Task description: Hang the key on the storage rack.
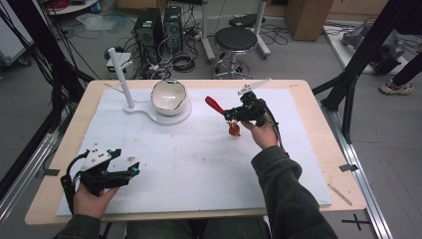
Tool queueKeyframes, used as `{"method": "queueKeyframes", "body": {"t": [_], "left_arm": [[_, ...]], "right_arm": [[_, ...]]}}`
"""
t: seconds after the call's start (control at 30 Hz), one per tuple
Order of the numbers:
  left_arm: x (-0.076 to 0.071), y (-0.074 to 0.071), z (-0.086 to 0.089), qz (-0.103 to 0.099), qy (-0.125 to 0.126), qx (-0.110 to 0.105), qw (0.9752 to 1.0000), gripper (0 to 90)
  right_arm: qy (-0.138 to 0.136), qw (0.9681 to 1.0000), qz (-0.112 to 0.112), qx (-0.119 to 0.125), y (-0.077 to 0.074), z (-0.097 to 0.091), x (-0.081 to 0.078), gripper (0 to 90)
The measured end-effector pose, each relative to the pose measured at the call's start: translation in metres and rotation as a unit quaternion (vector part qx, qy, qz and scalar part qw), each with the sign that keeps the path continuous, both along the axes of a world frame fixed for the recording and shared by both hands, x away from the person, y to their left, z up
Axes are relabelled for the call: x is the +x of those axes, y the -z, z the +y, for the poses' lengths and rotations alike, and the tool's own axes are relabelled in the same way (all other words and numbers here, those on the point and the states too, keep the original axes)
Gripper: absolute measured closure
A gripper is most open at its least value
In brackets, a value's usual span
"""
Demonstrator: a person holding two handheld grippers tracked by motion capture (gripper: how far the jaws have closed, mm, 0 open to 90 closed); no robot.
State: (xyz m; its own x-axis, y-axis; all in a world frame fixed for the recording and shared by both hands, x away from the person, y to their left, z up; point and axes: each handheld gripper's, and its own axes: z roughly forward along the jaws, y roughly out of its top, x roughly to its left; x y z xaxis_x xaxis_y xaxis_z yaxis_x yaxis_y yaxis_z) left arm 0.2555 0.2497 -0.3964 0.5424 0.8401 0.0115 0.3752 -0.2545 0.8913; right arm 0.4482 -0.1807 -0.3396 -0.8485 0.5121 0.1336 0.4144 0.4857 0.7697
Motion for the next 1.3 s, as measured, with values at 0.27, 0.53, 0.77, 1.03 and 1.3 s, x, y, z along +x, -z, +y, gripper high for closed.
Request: {"method": "queueKeyframes", "body": {"t": [0.27,0.53,0.77,1.03,1.3], "left_arm": [[0.0,0.0,0.0,0.0,0.0,0.0,1.0,21.6],[0.0,0.0,0.0,0.0,0.0,-0.002,1.0,21.6],[0.0,0.0,0.0,0.0,-0.001,-0.001,1.0,21.6],[0.0,0.0,0.0,0.001,0.0,-0.003,1.0,21.6],[0.0,0.0,0.001,-0.001,0.0,-0.004,1.0,21.6]], "right_arm": [[-0.006,1.0,-0.007,-0.001,-0.004,0.006,0.0,83.4],[-0.008,0.9999,-0.01,-0.001,-0.006,0.009,-0.001,83.5],[-0.015,0.9997,-0.016,-0.005,-0.012,0.015,-0.001,83.6],[-0.029,0.9992,-0.028,0.004,-0.023,0.026,-0.004,83.6],[-0.039,0.9986,-0.035,0.012,-0.031,0.036,-0.005,83.6]]}}
